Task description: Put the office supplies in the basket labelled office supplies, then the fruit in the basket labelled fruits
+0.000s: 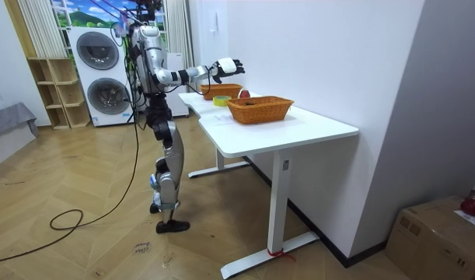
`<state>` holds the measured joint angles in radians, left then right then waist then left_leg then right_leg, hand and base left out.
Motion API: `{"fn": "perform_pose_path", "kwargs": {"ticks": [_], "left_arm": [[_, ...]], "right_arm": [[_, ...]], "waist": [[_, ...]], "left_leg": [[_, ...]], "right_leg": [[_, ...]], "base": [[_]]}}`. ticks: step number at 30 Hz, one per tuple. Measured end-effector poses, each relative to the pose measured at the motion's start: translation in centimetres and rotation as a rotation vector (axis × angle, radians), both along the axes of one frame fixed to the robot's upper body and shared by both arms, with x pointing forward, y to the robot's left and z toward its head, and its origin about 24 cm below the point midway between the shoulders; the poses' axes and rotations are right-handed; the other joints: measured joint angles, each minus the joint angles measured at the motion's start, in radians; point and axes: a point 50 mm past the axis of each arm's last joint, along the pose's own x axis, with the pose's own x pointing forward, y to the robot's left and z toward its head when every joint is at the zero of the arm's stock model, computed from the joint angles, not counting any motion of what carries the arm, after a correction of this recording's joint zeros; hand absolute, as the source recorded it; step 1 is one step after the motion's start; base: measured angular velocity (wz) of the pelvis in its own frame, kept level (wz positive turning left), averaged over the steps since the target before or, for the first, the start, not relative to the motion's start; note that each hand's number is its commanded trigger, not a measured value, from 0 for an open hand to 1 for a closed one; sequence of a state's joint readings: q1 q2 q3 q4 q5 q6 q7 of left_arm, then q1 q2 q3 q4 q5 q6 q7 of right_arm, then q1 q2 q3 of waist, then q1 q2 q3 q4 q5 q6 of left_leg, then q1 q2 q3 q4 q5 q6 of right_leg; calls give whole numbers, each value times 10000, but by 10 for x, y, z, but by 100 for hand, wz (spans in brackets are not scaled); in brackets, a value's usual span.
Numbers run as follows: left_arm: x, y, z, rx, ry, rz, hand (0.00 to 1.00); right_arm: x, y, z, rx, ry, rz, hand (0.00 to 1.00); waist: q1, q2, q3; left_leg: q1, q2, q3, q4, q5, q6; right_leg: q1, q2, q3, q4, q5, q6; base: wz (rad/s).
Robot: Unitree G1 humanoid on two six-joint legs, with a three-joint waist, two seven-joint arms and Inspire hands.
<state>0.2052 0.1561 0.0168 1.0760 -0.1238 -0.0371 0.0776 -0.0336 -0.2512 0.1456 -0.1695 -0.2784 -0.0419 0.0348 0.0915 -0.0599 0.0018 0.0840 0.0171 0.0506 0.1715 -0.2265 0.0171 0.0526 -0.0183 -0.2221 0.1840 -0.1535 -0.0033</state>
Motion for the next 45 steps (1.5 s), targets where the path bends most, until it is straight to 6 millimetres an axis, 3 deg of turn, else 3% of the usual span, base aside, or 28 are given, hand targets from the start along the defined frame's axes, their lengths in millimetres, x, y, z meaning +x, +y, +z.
{"fn": "perform_pose_path", "kwargs": {"ticks": [17,20,35,40,45], "left_arm": [[3,-1,0,-33,2,-18,0],[5,-1,0,-28,-48,-33,0],[6,2,1,-60,68,-168,0],[6,5,1,11,96,-160,0],[10,5,2,4,3,-188,0]], "right_arm": [[2,-1,-15,-92,766,-116,0],[2,-2,-16,-186,806,-147,0],[21,4,3,-1111,166,-186,0],[21,3,1,-1184,305,-214,0],[22,2,-1,-1221,514,-247,0]], "waist": [[44,-14,17],[182,-37,38],[396,-174,-22],[478,-310,54],[514,-313,61]], "left_leg": [[-37,-15,-23,-34,1,1],[-46,-14,-18,-36,1,1],[-249,-89,-278,14,42,42],[-296,-131,-329,36,61,75],[-367,-136,-371,84,60,75]], "right_leg": [[-13,-10,-35,5,0,0],[-36,-9,-38,3,0,0],[-171,-82,-88,-11,-6,9],[-172,-129,-121,-10,-8,13],[-183,-140,-245,-9,-5,17]], "base": [[0],[0],[3],[3],[4]]}}
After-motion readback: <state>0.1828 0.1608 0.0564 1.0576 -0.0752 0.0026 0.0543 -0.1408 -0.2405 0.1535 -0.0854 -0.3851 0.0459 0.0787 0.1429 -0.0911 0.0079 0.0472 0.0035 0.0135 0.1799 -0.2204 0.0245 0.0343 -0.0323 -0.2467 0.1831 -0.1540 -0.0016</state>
